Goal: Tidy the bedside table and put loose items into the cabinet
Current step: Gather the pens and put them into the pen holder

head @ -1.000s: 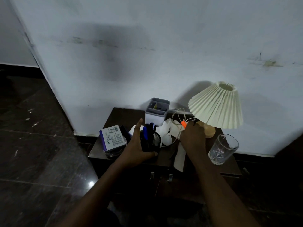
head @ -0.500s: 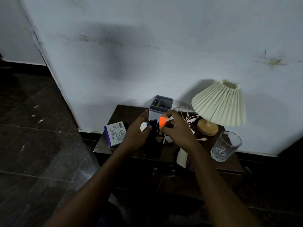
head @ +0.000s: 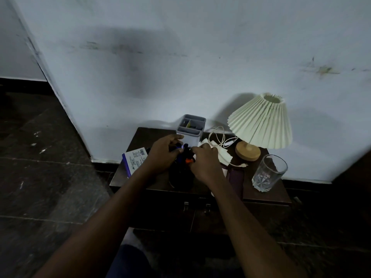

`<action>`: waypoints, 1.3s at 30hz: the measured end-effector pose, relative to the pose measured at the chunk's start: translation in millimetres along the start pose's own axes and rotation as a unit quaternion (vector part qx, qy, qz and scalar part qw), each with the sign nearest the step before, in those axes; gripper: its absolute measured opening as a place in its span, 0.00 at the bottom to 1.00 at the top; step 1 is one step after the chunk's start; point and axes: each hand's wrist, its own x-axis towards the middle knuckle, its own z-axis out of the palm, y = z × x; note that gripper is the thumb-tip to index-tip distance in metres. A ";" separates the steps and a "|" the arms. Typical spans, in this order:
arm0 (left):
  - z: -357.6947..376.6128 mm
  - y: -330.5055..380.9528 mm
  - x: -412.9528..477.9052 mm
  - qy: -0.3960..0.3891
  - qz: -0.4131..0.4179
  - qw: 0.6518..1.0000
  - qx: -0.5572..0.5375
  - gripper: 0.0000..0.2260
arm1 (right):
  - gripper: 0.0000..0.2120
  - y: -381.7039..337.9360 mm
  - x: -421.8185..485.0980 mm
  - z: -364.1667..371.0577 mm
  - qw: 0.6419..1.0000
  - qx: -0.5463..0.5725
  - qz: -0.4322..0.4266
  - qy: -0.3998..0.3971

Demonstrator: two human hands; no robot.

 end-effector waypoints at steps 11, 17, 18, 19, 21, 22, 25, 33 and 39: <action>1.5 -1.9 1.2 -0.002 -0.010 0.999 -0.036 0.23 | 0.10 -2.6 13.8 -33.4 0.999 0.021 -0.030 -0.007; -3.7 -11.9 -7.9 -0.041 -0.046 0.997 -0.052 0.32 | 0.07 26.3 12.8 -72.9 0.980 0.189 0.042 0.049; -5.4 -12.9 -10.0 -0.063 -0.055 0.995 -0.059 0.37 | 0.06 29.8 11.2 -78.0 0.977 0.201 0.045 0.059; -7.0 -14.2 -12.4 -0.091 -0.062 0.992 -0.059 0.43 | 0.06 33.1 9.6 -81.5 0.974 0.210 0.048 0.067; -7.5 -17.2 -17.7 -0.152 -0.067 0.985 -0.040 0.54 | 0.09 39.2 6.0 -84.4 0.968 0.234 0.054 0.074; -6.8 -18.6 -20.7 -0.176 -0.063 0.982 -0.027 0.58 | 0.11 41.7 4.5 -83.4 0.965 0.247 0.054 0.073; -0.8 -21.5 -27.8 -0.203 -0.055 0.977 -0.019 0.60 | 0.09 47.2 1.3 -71.7 0.962 0.260 0.057 0.060; 17.7 -27.1 -36.0 -0.144 -0.022 0.985 -0.088 0.62 | 0.11 53.7 -12.5 -21.8 0.980 -0.161 -0.033 -0.109; 16.4 -32.2 -34.8 -0.133 -0.016 0.987 -0.091 0.61 | 0.11 53.2 -16.2 10.8 0.943 -0.301 -0.068 -0.120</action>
